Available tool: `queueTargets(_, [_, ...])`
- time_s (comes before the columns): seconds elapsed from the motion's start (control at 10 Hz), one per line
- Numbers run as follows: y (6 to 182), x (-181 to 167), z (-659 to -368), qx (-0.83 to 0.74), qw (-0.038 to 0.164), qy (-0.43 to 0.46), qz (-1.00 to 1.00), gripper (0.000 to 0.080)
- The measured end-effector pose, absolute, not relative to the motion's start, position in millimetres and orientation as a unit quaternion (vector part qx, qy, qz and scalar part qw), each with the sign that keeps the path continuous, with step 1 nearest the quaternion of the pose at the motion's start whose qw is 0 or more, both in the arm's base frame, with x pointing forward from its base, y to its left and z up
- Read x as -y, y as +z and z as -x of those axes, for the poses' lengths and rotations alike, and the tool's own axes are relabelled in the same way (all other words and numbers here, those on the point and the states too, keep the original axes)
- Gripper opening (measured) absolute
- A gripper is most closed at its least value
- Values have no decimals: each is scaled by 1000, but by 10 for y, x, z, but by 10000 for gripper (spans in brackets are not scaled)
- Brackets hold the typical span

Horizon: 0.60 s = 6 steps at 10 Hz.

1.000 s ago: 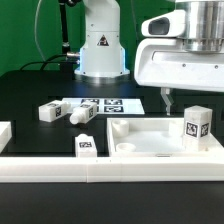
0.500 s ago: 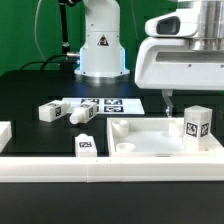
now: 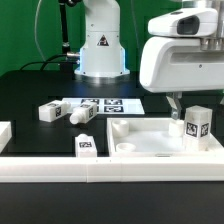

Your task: Assemble one leg

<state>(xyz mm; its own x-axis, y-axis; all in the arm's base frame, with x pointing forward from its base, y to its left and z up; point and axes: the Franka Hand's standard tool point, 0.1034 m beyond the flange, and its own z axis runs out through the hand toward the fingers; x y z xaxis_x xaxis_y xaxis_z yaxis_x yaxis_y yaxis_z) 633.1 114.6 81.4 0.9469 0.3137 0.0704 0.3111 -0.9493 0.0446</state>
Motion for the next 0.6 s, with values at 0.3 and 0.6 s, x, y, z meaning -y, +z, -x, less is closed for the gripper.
queueTargets(0.3, [810,-1132,-6331,-190,23,37,-981,425])
queueTargets(0.6, [810,-1133,-6332,-173,22,37,-984,286])
